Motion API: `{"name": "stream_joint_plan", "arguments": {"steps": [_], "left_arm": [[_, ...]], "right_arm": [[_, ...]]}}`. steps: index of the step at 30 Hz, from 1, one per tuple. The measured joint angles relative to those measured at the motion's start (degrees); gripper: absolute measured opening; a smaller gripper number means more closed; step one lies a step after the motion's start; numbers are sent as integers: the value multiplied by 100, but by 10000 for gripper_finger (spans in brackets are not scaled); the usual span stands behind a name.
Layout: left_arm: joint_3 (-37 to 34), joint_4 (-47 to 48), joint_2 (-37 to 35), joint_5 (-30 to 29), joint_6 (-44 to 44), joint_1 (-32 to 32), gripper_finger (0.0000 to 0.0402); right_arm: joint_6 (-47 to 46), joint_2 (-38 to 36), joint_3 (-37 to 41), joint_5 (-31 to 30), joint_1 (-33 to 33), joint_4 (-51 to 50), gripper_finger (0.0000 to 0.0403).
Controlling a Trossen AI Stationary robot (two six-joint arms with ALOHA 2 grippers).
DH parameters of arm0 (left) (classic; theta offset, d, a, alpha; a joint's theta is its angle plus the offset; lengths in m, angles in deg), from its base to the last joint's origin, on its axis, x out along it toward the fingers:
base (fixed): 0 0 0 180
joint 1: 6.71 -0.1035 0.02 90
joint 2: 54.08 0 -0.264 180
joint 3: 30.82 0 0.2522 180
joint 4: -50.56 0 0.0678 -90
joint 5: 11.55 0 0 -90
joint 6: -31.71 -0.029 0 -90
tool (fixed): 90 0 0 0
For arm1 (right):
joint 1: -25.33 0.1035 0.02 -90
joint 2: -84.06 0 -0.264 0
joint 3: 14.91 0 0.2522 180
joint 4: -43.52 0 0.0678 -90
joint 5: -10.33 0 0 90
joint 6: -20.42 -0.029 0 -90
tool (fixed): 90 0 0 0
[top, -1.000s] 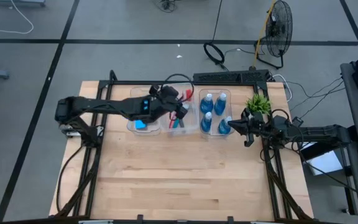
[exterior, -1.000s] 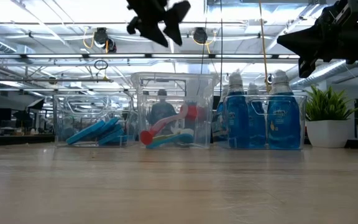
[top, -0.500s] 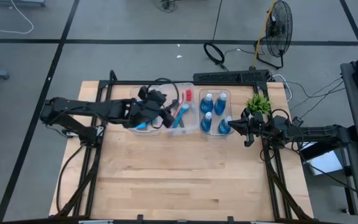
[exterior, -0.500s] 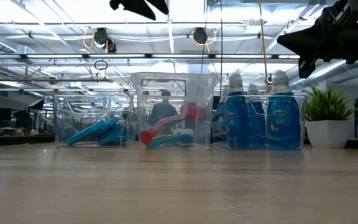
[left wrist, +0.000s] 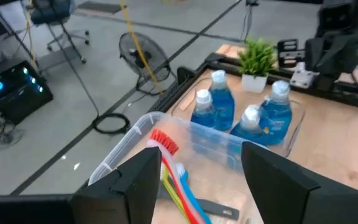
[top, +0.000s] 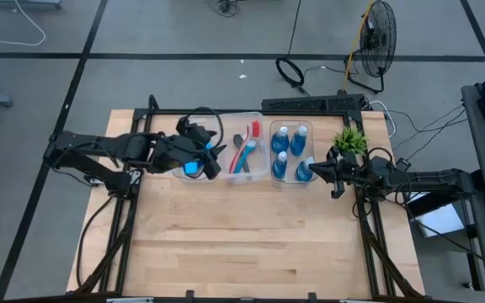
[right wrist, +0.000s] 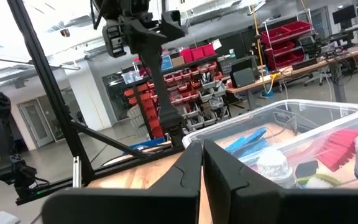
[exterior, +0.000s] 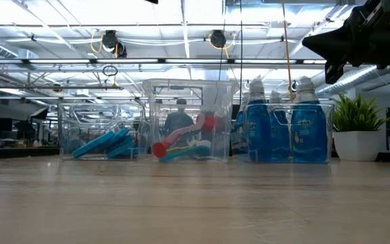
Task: Pick & Place Kitchen Sink Supplies
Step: Return to home position
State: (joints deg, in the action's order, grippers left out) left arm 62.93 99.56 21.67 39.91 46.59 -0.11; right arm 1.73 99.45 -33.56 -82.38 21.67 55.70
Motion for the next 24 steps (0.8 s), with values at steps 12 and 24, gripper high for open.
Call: {"name": "stream_joint_plan", "arguments": {"steps": [12,24], "left_arm": [[-855,-497,-812,-47,-81,166,228],[-3321,-2277,-2606,-35,-150,628,228]], "right_arm": [[240,-2,0,1346,-2,168,4],[269,-2,0,1338,-2,238,4]]}}
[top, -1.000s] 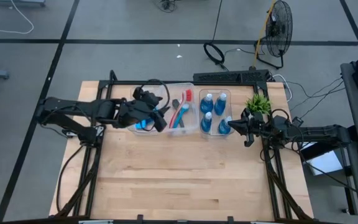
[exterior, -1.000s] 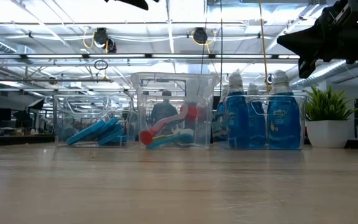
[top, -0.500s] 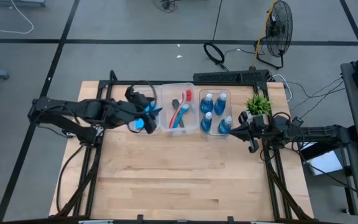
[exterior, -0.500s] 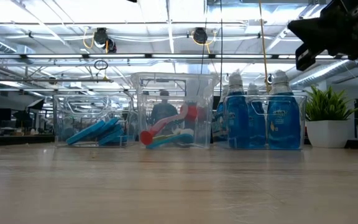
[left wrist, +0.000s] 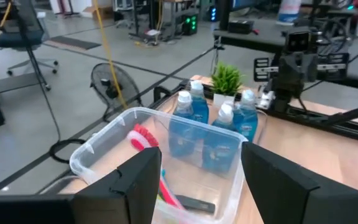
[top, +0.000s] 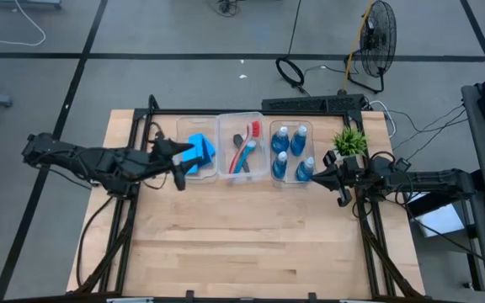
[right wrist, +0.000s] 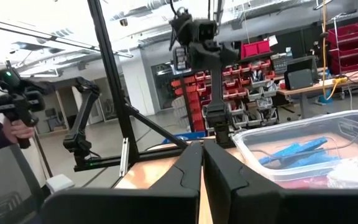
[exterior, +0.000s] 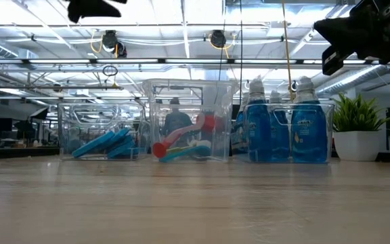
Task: Pick & Place Kitchen Sink Supplies
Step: Return to home position
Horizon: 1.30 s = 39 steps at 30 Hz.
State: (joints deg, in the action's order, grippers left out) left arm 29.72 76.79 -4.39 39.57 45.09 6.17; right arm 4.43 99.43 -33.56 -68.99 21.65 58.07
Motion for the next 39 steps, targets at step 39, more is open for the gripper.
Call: {"name": "stream_joint_plan", "arguments": {"steps": [39], "left_arm": [[-4052,-617,-4939,454,-275,227,228]], "right_arm": [[-229,-2,-7,-4,0,293,4]]}}
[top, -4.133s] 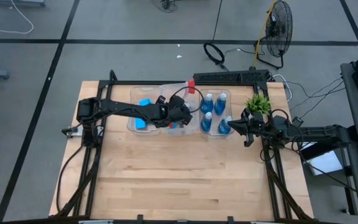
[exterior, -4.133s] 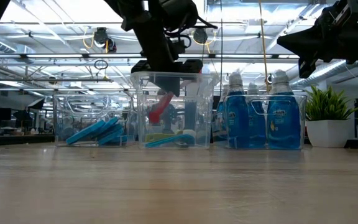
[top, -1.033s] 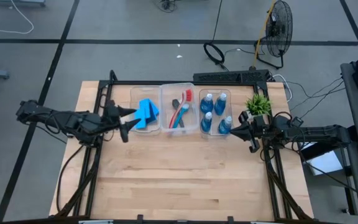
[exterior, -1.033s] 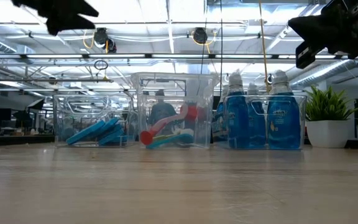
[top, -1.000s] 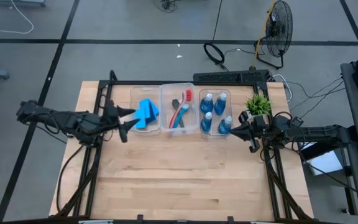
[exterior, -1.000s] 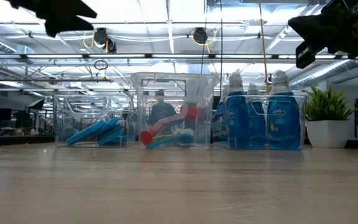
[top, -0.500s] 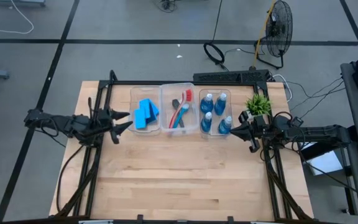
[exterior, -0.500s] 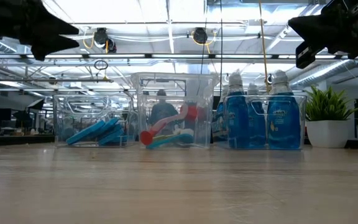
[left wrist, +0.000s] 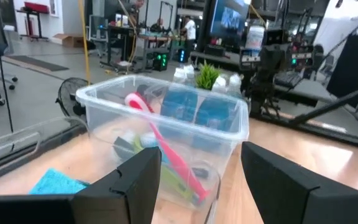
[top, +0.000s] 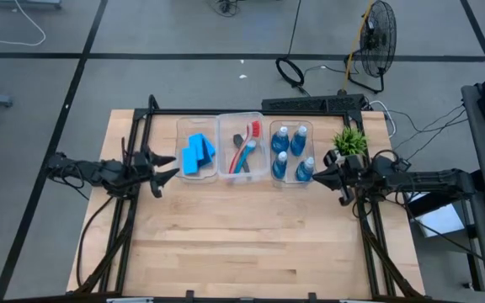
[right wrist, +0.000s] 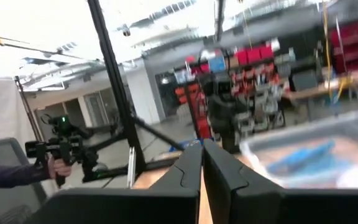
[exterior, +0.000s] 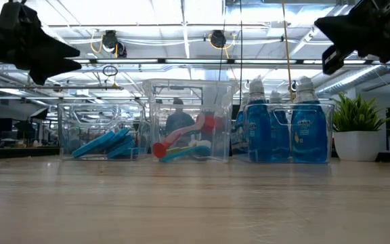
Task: Pick & Place Kitchen Sink Supplies
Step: Return to home position
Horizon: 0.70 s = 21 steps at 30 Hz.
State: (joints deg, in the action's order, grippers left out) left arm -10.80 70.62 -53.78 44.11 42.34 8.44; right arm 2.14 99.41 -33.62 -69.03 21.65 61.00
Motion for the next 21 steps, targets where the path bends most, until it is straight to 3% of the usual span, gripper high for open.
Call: {"name": "stream_joint_plan", "arguments": {"steps": [6,21], "left_arm": [[-6,321,-1,209,152,0,228],[-6,851,0,178,186,0,228]], "right_arm": [[-346,-25,0,11,0,-547,4],[-191,-138,2,0,0,-1902,4]]}}
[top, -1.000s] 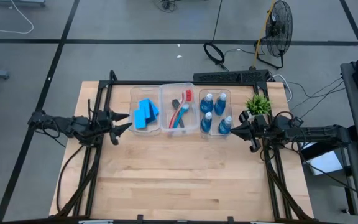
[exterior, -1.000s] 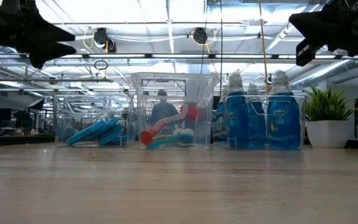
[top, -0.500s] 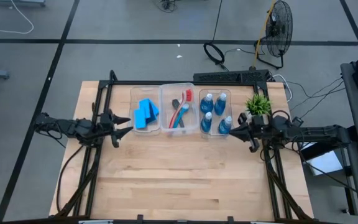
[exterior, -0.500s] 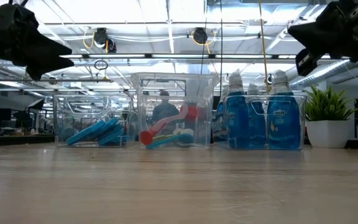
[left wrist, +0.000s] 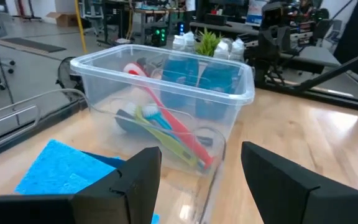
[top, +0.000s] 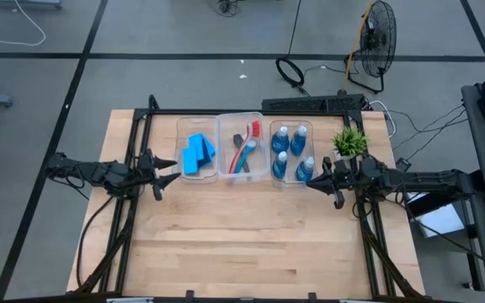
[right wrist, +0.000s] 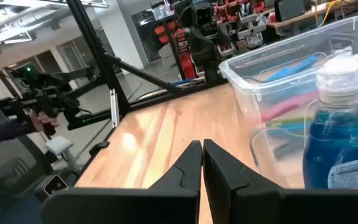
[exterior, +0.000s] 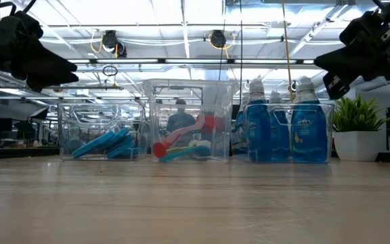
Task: Pick & Place Kitchen Sink Supplies
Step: Return to home position
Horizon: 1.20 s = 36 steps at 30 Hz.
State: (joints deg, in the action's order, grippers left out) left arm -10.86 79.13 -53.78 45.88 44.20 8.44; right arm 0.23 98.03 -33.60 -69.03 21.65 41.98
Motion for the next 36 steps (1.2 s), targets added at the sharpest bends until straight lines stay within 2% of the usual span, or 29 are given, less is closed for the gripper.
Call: {"name": "stream_joint_plan", "arguments": {"steps": [36], "left_arm": [[2,-3,0,-93,149,0,228]], "right_arm": [[-11,0,0,-2,0,33,4]]}}
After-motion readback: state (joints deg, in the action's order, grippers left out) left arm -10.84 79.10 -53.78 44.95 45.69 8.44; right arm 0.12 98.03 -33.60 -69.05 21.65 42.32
